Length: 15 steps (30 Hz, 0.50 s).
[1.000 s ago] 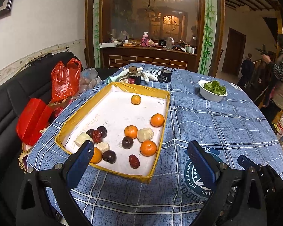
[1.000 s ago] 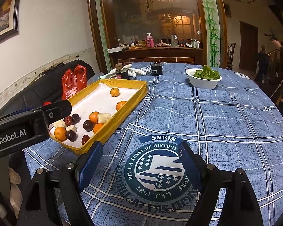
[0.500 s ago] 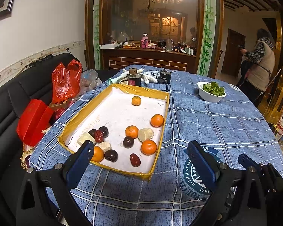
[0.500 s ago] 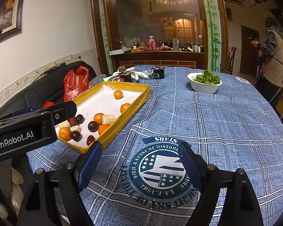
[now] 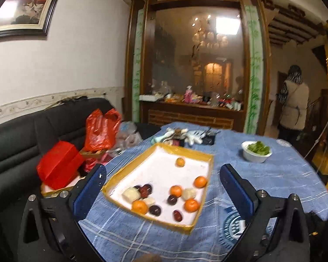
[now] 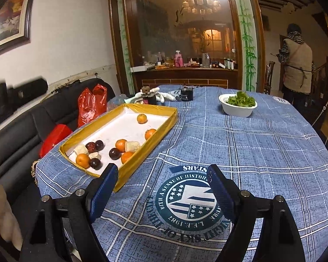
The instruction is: Organize fruits
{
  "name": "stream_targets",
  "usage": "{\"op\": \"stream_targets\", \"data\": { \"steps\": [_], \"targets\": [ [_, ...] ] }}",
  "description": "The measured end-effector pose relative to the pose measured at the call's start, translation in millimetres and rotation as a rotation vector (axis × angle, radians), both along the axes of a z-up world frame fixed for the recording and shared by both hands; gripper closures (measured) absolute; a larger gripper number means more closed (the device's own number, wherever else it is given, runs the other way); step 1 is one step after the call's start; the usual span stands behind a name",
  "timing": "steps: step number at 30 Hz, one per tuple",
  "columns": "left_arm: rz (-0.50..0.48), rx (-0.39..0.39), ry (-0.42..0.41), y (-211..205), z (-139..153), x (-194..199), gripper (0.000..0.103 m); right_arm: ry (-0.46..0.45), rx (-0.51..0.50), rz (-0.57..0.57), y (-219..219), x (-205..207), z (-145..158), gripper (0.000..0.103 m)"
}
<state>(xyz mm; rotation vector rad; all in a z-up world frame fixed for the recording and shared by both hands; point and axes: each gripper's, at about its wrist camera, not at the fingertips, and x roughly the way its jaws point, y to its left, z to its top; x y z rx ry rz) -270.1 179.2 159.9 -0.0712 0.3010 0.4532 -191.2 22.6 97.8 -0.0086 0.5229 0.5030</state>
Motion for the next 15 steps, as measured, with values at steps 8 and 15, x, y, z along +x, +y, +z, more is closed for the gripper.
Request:
{"op": "stream_targets", "data": {
  "steps": [8, 15],
  "targets": [
    [-0.045, -0.014, 0.058, -2.3, -7.5, 8.8, 0.000, -0.026, 0.008, 0.023, 0.6, -3.4, 2.9, 0.013],
    [-0.165, -0.087, 0.121, -15.7, 6.3, 38.9, 0.000, -0.032, 0.016, 0.006, -10.7, 5.9, 16.3, 0.012]
  ]
}}
